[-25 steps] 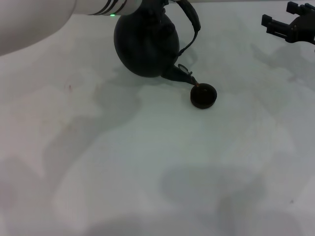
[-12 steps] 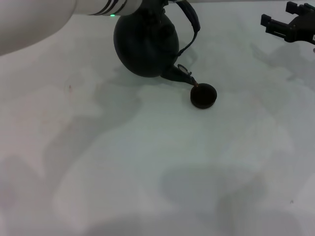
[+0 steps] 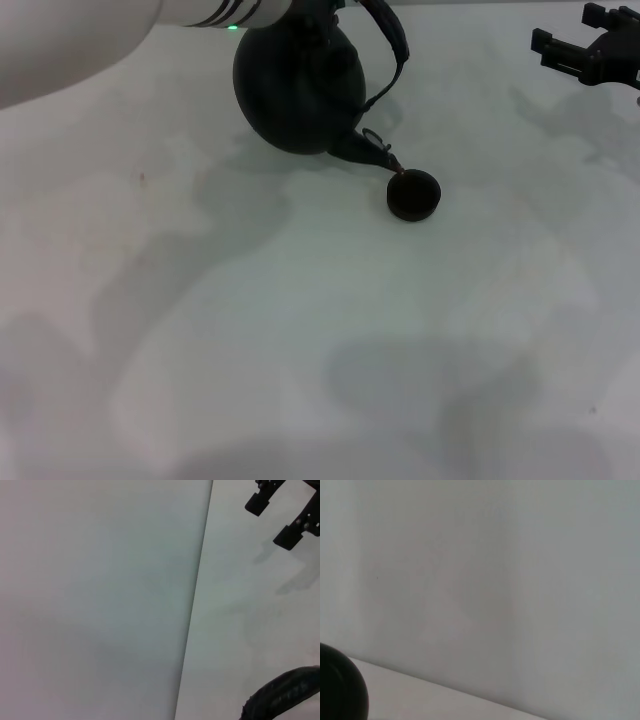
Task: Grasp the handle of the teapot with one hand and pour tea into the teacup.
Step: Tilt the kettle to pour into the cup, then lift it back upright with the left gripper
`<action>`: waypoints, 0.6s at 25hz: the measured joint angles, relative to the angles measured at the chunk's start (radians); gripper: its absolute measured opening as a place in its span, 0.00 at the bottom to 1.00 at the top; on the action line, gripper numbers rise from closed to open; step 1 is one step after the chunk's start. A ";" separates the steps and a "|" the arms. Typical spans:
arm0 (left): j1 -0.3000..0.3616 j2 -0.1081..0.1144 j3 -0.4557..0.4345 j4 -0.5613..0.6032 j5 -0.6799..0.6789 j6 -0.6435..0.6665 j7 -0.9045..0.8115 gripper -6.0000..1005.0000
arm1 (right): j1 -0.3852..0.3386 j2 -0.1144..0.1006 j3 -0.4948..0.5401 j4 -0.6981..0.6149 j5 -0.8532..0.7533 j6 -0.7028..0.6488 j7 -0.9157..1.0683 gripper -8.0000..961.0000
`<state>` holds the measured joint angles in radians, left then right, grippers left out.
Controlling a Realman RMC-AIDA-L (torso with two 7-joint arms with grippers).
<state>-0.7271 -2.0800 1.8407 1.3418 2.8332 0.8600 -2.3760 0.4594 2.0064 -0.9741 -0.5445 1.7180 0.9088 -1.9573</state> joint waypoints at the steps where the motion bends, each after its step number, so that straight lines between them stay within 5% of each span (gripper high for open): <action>1: 0.000 0.000 0.000 0.000 0.000 -0.003 0.000 0.13 | 0.001 0.000 0.000 0.000 0.000 -0.003 0.000 0.90; 15: 0.022 -0.004 -0.004 0.008 0.000 -0.021 -0.013 0.13 | 0.007 0.000 0.000 0.003 0.000 -0.019 0.000 0.90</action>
<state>-0.7055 -2.0837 1.8371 1.3503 2.8332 0.8386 -2.3890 0.4663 2.0059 -0.9741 -0.5419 1.7180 0.8899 -1.9574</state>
